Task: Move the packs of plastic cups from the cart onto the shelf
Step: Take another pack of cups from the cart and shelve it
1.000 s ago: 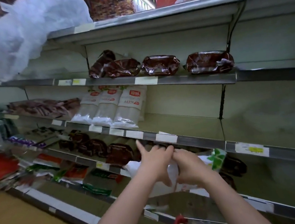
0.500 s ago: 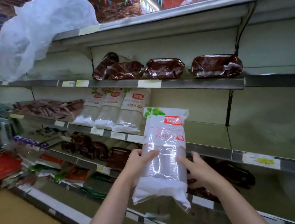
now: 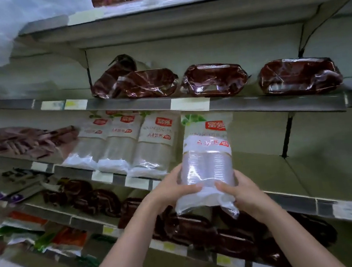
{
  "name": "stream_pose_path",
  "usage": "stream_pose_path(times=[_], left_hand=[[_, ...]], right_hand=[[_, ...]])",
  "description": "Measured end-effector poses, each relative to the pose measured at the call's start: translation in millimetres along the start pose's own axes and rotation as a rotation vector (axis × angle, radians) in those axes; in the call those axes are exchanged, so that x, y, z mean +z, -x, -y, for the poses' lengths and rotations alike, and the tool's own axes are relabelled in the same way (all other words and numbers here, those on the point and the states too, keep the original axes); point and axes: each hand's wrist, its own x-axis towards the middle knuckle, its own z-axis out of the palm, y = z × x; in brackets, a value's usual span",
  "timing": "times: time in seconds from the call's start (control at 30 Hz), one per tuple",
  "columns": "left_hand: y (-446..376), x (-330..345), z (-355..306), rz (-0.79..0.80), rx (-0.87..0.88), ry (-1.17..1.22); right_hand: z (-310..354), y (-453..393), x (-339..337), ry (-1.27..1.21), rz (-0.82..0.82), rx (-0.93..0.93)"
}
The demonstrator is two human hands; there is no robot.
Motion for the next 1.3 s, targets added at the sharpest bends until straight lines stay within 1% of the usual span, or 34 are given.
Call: stream_pose_path(times=[0.07,0.17,0.27,0.3,0.4,0.47,0.5,0.53,0.57,0.63,0.67,0.77,0.87,1.07,1.17,1.3], left_hand=[[-30.3,-21.3,-0.2,-0.025,0.018,-0.048],[-69.2,-38.0,1.3,-0.1,0.012,-0.145],[-111.2,-49.5,5.9,-0.152,-0.044,-0.197],[-124.3,-51.7,8.8,-0.157,-0.06,-0.215],[-155.3,-51.2,15.7,-0.144,-0.121,-0.302],[-162.8,-46.7,18.5,-0.117,-0.226,-0.425],[-167.7,-44.1,21.2,-0.114,-0.247,-0.446],[-175.0,-42.3,24.2,-0.112,-0.237,-0.456],[-182.5,-40.4,26.0,-0.132,-0.191,-0.487],[-192.0,-38.7,24.4,-0.181,-0.087,-0.611],[-196.9,-37.5,25.1,-0.197,-0.067,-0.65],[-204.3,-33.7,30.4,-0.208,-0.062,-0.721],[-208.9,-31.4,36.7,-0.234,-0.052,-0.758],[-201.9,-18.7,29.8,-0.255,-0.08,-0.827],[-180.6,2.1,16.5,-0.227,-0.018,-0.779],[-134.6,40.1,12.7,-0.303,0.178,-0.563]], right_hand=[[1.2,-33.4,11.1,0.031,-0.082,0.021],[3.2,-74.4,18.5,0.129,-0.157,0.089],[4.5,-117.2,20.5,0.206,-0.209,0.168],[3.5,-127.9,22.0,0.192,-0.227,0.2],[-0.2,-155.1,26.6,0.291,-0.323,0.12],[-5.6,-171.5,22.6,0.351,-0.332,0.109],[-9.3,-179.0,20.8,0.368,-0.328,0.12],[-12.1,-185.5,19.2,0.385,-0.331,0.121],[-16.1,-192.5,17.3,0.375,-0.349,0.123],[-29.7,-207.2,10.9,0.381,-0.353,0.126],[-34.9,-212.2,8.6,0.381,-0.359,0.134],[-43.7,-220.9,11.5,0.391,-0.365,0.15],[-35.9,-218.2,24.9,0.425,-0.435,0.151],[-26.2,-212.7,33.4,0.596,-0.437,0.196],[-20.5,-193.7,32.2,0.607,-0.442,0.204],[-16.7,-137.6,14.4,0.398,-0.469,0.13]])
